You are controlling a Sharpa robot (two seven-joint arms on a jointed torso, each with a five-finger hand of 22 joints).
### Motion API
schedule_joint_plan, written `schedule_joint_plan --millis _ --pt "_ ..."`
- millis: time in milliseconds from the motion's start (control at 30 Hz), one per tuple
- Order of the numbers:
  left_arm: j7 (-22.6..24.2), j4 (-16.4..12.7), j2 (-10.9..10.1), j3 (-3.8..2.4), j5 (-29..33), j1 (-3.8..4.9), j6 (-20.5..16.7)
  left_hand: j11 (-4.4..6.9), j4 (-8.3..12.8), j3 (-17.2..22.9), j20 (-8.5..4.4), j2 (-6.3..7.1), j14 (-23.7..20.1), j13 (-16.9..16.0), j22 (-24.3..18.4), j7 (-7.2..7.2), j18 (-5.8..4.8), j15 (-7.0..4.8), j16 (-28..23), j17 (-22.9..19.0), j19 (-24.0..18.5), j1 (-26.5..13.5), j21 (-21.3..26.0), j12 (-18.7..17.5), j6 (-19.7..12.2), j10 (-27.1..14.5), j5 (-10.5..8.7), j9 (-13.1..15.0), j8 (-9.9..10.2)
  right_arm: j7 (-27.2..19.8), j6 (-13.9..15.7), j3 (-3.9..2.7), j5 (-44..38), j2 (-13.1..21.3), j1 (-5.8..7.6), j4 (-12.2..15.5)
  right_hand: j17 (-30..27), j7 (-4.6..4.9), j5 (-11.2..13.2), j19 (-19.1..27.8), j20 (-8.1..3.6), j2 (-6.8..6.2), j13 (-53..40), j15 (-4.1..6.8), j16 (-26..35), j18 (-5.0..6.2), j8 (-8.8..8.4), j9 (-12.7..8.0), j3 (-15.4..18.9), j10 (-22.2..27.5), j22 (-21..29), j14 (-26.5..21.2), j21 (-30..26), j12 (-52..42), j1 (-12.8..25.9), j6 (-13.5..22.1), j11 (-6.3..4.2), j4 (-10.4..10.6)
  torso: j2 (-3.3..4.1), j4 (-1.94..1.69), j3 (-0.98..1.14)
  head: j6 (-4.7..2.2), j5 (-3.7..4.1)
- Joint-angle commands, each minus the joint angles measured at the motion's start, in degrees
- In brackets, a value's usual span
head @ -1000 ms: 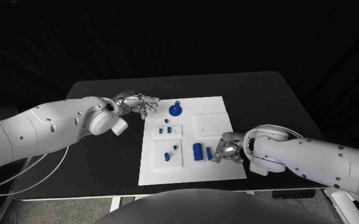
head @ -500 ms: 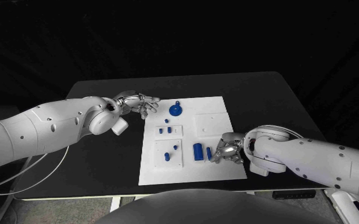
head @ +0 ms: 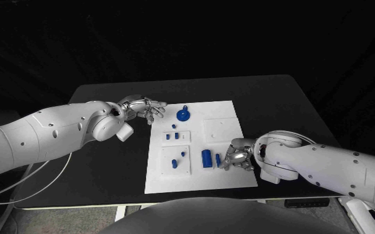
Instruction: Assemble the parts on the task board
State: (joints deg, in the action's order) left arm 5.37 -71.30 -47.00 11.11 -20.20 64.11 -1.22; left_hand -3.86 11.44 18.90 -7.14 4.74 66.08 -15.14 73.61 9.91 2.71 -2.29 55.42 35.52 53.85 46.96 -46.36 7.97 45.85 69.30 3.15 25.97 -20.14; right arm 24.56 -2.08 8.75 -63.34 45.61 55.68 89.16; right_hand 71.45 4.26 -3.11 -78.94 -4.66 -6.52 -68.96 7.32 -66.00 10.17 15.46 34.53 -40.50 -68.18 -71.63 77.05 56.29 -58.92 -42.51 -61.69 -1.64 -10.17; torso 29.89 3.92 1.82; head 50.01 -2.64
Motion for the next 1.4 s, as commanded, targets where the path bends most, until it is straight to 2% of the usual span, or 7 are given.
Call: schedule_joint_plan --millis 33,433,533,1400 --pt "0.2 -0.1 0.1 -0.04 -0.2 0.03 0.8 -0.30 0.3 0.1 -0.64 -0.58 -0.3 -0.1 0.1 0.01 3.42 0.08 -0.2 0.1 0.0 0.2 0.2 0.3 -0.6 0.1 -0.11 -0.1 -0.2 -0.1 -0.3 0.01 -0.8 -0.2 -0.05 -0.1 0.0 0.27 0.3 0.2 0.08 0.74 -0.1 0.06 0.1 4.83 -0.30 0.1 -0.4 -0.2 0.1 -0.2 0.2 0.3 -0.2 -0.2 -0.12 0.3 0.00 0.01 -0.01 -0.01 -0.02" --pt "0.2 -0.1 0.1 -0.04 -0.2 0.03 0.9 -0.30 0.4 0.1 -0.63 -0.61 -0.3 -0.1 0.1 0.01 3.41 0.08 -0.3 0.1 0.0 0.2 0.2 0.3 -0.6 0.1 -0.11 -0.1 -0.2 0.9 -1.3 0.01 -2.5 -0.8 -0.05 -0.8 0.2 0.25 0.3 0.2 0.00 1.68 -0.1 0.09 -0.1 4.83 -0.24 0.2 -1.2 -0.2 0.0 -0.2 0.3 0.3 -0.7 -0.2 -0.14 0.0 0.00 -0.01 -0.01 -0.01 0.00" --pt "0.2 -0.1 0.1 -0.04 -0.2 0.03 0.8 -0.30 0.4 0.1 -0.63 -0.61 -0.3 -0.1 0.1 0.01 3.41 0.08 -0.3 0.1 0.0 0.2 0.2 0.3 -0.6 0.1 -0.10 -0.1 -0.2 1.2 -0.7 0.02 -3.1 -1.2 -0.05 -1.5 0.2 0.25 0.2 0.2 -0.01 1.93 -0.2 0.08 -0.1 4.83 -0.22 0.2 -1.4 -0.3 0.0 -0.2 0.4 0.3 -1.0 -0.2 -0.14 -0.4 0.01 -0.03 -0.01 -0.01 -0.06" --pt "0.0 -0.1 0.1 -0.04 -0.2 0.03 0.8 -0.30 0.4 0.1 -0.62 -0.70 -0.3 -0.1 0.1 0.01 3.40 0.09 -0.3 0.1 0.0 0.1 0.3 0.3 -0.6 0.0 -0.10 -0.1 -0.3 2.9 -2.3 0.12 -4.8 -3.1 -0.08 -3.6 0.4 0.24 0.3 0.3 0.04 2.26 -0.2 0.07 -0.4 4.83 -0.16 0.2 -1.5 -0.3 -0.1 -0.1 0.5 0.2 -0.9 -0.2 -0.14 -0.5 0.00 -0.02 0.01 -0.01 -0.13"
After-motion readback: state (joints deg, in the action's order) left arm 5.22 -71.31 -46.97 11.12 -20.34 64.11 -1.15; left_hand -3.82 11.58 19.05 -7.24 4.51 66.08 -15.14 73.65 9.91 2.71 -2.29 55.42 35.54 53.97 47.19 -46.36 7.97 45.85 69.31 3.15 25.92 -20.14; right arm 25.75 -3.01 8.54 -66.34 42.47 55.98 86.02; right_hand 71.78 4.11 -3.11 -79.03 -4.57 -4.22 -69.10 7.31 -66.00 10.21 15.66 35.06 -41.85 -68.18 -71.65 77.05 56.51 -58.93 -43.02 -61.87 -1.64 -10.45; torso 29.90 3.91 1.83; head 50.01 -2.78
